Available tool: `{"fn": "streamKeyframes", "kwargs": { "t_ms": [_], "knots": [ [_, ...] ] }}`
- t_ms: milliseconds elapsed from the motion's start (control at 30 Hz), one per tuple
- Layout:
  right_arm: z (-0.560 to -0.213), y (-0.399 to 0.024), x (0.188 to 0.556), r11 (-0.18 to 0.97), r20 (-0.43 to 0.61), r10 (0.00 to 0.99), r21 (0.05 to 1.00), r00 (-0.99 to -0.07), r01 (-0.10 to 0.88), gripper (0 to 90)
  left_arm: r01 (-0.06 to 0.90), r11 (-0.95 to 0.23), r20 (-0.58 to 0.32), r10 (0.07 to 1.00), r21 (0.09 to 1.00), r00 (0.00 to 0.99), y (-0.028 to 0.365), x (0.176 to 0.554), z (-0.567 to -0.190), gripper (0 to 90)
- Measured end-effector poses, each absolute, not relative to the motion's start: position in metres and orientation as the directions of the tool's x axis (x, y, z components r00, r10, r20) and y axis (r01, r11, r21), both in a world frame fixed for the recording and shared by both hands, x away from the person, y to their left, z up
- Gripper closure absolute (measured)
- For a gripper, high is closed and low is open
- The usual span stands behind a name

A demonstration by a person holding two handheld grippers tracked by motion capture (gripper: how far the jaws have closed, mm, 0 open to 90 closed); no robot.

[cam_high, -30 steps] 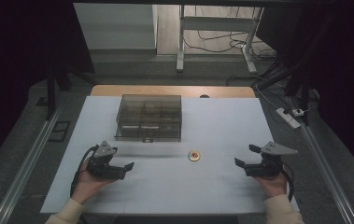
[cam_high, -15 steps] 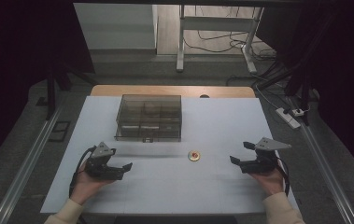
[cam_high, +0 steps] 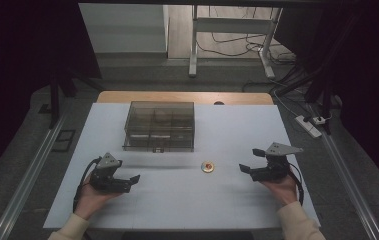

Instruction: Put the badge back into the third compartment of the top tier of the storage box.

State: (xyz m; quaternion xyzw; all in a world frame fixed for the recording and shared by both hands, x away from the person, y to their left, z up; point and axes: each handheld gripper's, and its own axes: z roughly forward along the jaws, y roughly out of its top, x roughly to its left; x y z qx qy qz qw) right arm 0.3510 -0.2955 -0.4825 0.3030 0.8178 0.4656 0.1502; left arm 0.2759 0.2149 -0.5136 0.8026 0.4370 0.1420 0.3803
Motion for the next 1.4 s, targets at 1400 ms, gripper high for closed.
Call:
{"fn": "streamKeyframes", "kwargs": {
  "t_ms": [1400],
  "knots": [
    [-0.466,-0.232,0.376,0.521,0.011,0.526,0.786,-0.85,0.332,15.1,0.612,-0.352,-0.095,0.811,0.708,0.578,0.215,0.279,-0.524,10.9]
  ]
}}
